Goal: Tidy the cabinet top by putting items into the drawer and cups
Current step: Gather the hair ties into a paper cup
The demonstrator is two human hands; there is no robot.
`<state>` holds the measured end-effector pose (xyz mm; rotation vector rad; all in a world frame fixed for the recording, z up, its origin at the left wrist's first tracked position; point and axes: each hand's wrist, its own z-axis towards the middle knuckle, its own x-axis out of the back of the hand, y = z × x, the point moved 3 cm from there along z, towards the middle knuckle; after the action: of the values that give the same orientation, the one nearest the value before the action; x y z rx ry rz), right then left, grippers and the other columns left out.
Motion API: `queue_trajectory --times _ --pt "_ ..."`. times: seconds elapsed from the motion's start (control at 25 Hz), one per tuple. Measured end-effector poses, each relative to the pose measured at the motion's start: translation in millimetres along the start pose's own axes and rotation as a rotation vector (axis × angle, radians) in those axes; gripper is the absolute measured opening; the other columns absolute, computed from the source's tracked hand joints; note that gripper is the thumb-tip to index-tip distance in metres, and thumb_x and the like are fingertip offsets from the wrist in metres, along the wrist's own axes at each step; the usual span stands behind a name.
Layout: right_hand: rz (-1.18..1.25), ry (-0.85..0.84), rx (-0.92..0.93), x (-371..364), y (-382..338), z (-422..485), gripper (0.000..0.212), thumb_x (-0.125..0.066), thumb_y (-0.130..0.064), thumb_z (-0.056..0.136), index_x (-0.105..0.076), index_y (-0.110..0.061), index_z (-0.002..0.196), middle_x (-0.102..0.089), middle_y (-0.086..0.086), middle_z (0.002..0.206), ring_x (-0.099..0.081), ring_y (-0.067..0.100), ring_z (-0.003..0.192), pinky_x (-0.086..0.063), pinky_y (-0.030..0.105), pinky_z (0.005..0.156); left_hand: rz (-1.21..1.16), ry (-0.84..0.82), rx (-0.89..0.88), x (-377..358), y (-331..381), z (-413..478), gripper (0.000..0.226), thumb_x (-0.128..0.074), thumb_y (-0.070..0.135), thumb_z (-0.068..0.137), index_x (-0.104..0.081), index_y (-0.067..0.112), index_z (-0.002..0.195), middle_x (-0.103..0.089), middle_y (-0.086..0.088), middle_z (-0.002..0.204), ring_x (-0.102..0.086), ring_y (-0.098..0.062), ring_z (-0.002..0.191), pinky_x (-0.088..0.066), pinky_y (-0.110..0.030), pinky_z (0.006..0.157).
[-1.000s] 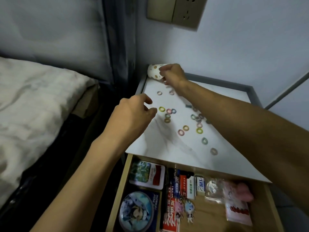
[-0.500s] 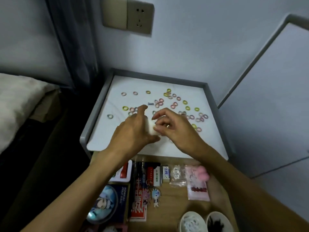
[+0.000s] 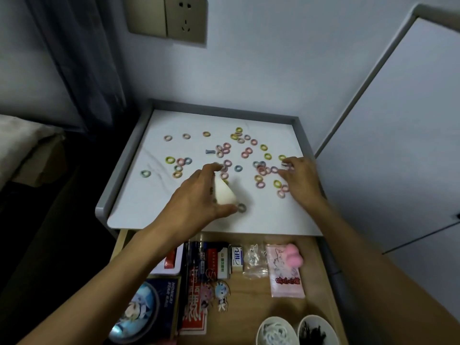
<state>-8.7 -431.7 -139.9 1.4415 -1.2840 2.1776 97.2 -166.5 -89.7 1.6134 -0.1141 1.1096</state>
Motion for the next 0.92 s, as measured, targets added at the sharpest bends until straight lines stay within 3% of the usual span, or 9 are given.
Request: queue_trajectory --times 0.12,0.28,0.4,0.52,0.64,0.76,0.84,0.92 --pt "0.029 0.031 0.027 -1.8 -6.8 -2.0 0.014 -0.064 -0.012 0.092 -0.069 -0.006 0.103 -0.060 0.011 0.107 -0.061 0.026 0.094 -0.055 0.041 0.080 0.003 0.008 0.004 2.5 -5.2 -1.9 0.083 -0.077 0.049 0.075 -0.033 0.031 0.142 -0.053 0.006 0.123 -0.051 -0.010 0.095 -0.038 -0.020 0.069" --pt "-0.044 -0.002 0.035 8.3 -4.2 -14.2 0.008 -0.061 -0.007 0.092 -0.069 -0.004 0.093 -0.067 0.010 0.093 -0.060 0.018 0.077 -0.049 0.029 0.068 -0.018 0.019 -0.011 4.7 -0.4 -4.1 0.082 -0.077 0.049 0.075 -0.033 0.029 0.142 -0.054 0.004 0.122 -0.053 -0.013 0.095 -0.044 -0.027 0.075" --pt "-0.042 0.008 0.005 19.0 -0.1 -21.0 0.006 -0.064 -0.009 0.091 -0.069 -0.006 0.093 -0.068 0.008 0.092 -0.062 0.019 0.082 -0.048 0.029 0.073 -0.061 0.012 -0.016 3.5 3.4 -7.4 0.087 -0.078 0.051 0.072 -0.033 0.028 0.142 -0.052 0.007 0.117 -0.054 -0.014 0.097 -0.046 -0.029 0.079" --pt "0.133 0.009 -0.007 35.1 -24.2 -27.3 0.009 -0.068 -0.012 0.089 -0.070 -0.011 0.098 -0.069 0.000 0.089 -0.065 0.014 0.078 -0.056 0.031 0.076 -0.101 0.025 0.005 1.9 3.6 -6.9 0.091 -0.081 0.050 0.068 -0.032 0.029 0.142 -0.051 0.012 0.115 -0.057 -0.013 0.098 -0.051 -0.032 0.084" --pt "0.487 -0.261 0.139 39.6 -87.1 -53.3 0.013 -0.071 -0.004 0.084 -0.070 -0.008 0.097 -0.072 0.002 0.085 -0.070 0.013 0.078 -0.057 0.025 0.071 -0.125 0.019 0.003 -3.8 6.3 -4.4 0.094 -0.085 0.043 0.066 -0.031 0.030 0.142 -0.052 0.012 0.116 -0.058 -0.011 0.098 -0.052 -0.031 0.085" --pt "0.375 -0.525 0.351 24.3 -128.9 -83.8 0.025 -0.068 0.000 0.084 -0.073 -0.012 0.106 -0.074 0.001 0.095 -0.070 0.011 0.088 -0.057 0.028 0.081 -0.168 0.020 -0.026 -10.0 7.5 -4.4 0.096 -0.088 0.035 0.064 -0.034 0.027 0.143 -0.055 0.011 0.123 -0.058 -0.008 0.104 -0.050 -0.028 0.087" --pt "0.362 -0.495 0.343 25.1 -131.3 -88.1 0.029 -0.069 -0.003 0.084 -0.073 -0.015 0.110 -0.074 -0.001 0.100 -0.069 0.010 0.093 -0.056 0.029 0.086 -0.163 0.039 -0.035 -10.8 7.5 -5.5 0.092 -0.087 0.033 0.065 -0.037 0.024 0.142 -0.055 0.011 0.127 -0.055 -0.006 0.108 -0.047 -0.022 0.087" --pt "0.417 -0.333 0.275 32.1 -122.7 -83.9 0.024 -0.075 -0.009 0.081 -0.075 -0.017 0.104 -0.074 -0.006 0.097 -0.068 0.006 0.091 -0.054 0.025 0.086 -0.160 0.063 -0.035 -9.3 7.7 -6.5 0.088 -0.086 0.033 0.067 -0.039 0.025 0.140 -0.053 0.011 0.130 -0.054 -0.007 0.110 -0.045 -0.019 0.085"
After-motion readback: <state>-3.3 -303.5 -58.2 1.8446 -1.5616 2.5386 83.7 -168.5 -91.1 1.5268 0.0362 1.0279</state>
